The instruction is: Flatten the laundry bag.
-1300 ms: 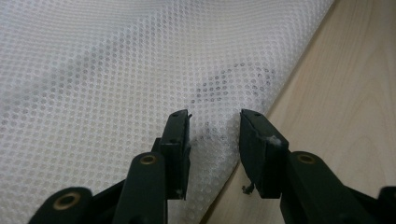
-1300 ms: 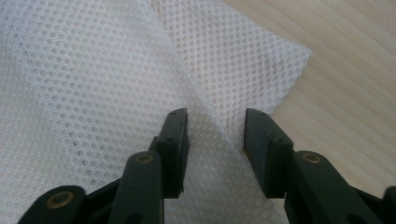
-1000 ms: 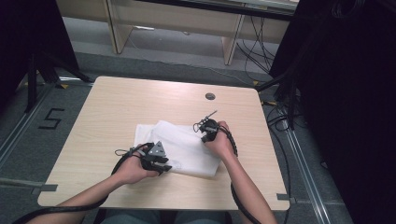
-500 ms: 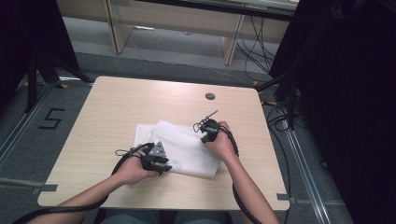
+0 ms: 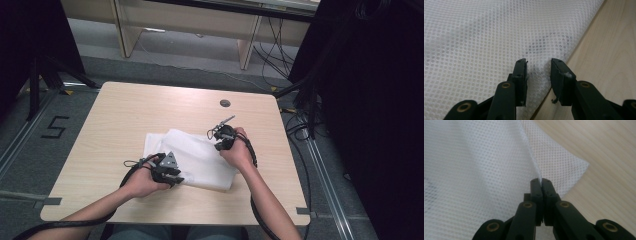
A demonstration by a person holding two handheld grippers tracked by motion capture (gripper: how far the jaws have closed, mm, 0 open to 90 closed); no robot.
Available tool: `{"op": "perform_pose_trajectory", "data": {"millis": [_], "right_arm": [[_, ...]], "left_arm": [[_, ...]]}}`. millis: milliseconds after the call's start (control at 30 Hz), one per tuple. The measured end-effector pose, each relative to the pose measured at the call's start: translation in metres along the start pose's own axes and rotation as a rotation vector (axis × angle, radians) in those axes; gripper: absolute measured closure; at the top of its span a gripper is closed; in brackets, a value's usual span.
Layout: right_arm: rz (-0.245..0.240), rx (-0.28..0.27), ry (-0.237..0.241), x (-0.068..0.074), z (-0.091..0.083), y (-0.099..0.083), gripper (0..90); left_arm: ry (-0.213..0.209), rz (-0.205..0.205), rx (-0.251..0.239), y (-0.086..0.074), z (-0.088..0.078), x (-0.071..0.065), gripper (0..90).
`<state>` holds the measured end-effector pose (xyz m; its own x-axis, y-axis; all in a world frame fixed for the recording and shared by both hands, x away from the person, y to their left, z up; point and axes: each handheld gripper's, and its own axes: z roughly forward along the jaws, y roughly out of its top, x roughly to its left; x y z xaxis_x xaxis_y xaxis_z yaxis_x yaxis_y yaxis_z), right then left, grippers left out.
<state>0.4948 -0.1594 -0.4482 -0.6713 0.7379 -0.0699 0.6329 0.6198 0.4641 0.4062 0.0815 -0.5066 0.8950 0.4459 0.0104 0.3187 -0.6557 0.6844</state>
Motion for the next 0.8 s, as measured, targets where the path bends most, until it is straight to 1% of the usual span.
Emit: {"op": "perform_pose_trajectory", "data": {"millis": [33,67,100,133,167,200,233,267,300,333,367,400,433,467,533,567,600,633,667,700,733,767,800], "right_arm": [[-0.01,-0.014,0.002,0.001,-0.003,0.0,90.0],[-0.018,-0.024,0.004,0.002,-0.007,0.001,90.0],[-0.025,-0.05,0.011,0.005,-0.014,0.0,90.0],[-0.025,-0.05,0.011,0.005,-0.014,0.0,90.0],[-0.002,-0.068,0.017,0.009,-0.018,-0.001,90.0],[0.0,-0.08,0.023,0.01,-0.022,-0.001,90.0],[0.003,-0.091,0.032,0.012,-0.025,-0.003,90.0],[0.023,-0.09,0.042,0.015,-0.028,-0.004,90.0],[0.025,-0.098,0.045,0.018,-0.032,-0.005,90.0],[0.023,-0.107,0.048,0.021,-0.034,-0.007,90.0],[0.011,-0.117,0.057,0.023,-0.036,-0.008,90.0],[0.008,-0.121,0.059,0.026,-0.038,-0.009,90.0],[-0.004,-0.137,0.061,0.029,-0.04,-0.011,90.0],[0.015,-0.128,0.062,0.032,-0.042,-0.011,90.0],[-0.018,-0.147,0.071,0.034,-0.045,-0.013,90.0],[-0.009,-0.143,0.076,0.036,-0.048,-0.013,90.0],[-0.014,-0.155,0.079,0.038,-0.049,-0.013,90.0],[-0.01,-0.153,0.086,0.04,-0.051,-0.013,90.0],[-0.012,-0.16,0.085,0.041,-0.053,-0.013,90.0],[-0.019,-0.162,0.085,0.042,-0.054,-0.013,90.0],[-0.04,-0.183,0.08,0.042,-0.055,-0.013,90.0],[-0.013,-0.182,0.09,0.045,-0.057,-0.013,90.0],[-0.03,-0.205,0.083,0.046,-0.056,-0.014,90.0]], "left_arm": [[-0.008,-0.037,-0.016,0.0,0.001,-0.002,66.6],[-0.004,-0.031,-0.008,0.001,0.001,-0.001,66.7],[-0.007,0.01,0.027,0.001,-0.001,0.002,66.9],[-0.007,0.004,0.023,0.001,-0.001,0.002,66.9],[-0.009,-0.014,0.01,0.001,0.0,0.001,67.1],[-0.007,0.006,0.024,0.002,-0.001,0.003,67.4],[-0.006,0.017,0.034,0.002,-0.001,0.004,67.8],[-0.007,0.006,0.037,0.003,0.0,0.004,68.5],[-0.003,0.003,0.035,0.003,0.0,0.004,68.8],[-0.007,-0.02,0.016,0.003,0.002,0.003,69.0],[-0.003,-0.02,0.022,0.004,0.002,0.003,69.2],[0.001,0.017,0.04,0.005,0.0,0.006,69.4],[0.005,0.008,0.041,0.005,0.0,0.006,69.4],[0.005,0.007,0.041,0.005,0.0,0.006,69.5],[0.011,0.009,0.042,0.005,0.001,0.006,69.5],[0.017,-0.041,-0.003,0.005,0.004,0.003,69.6],[0.021,-0.05,0.001,0.005,0.004,0.004,69.6],[0.015,0.0,0.042,0.006,0.002,0.007,69.7],[0.015,-0.008,0.036,0.006,0.002,0.007,69.7],[0.015,-0.006,0.038,0.005,0.002,0.007,69.7],[0.02,-0.042,0.001,0.005,0.004,0.006,69.8],[0.03,-0.063,-0.004,0.004,0.005,0.005,69.8],[0.029,-0.071,-0.013,0.004,0.005,0.005,69.8]]}}
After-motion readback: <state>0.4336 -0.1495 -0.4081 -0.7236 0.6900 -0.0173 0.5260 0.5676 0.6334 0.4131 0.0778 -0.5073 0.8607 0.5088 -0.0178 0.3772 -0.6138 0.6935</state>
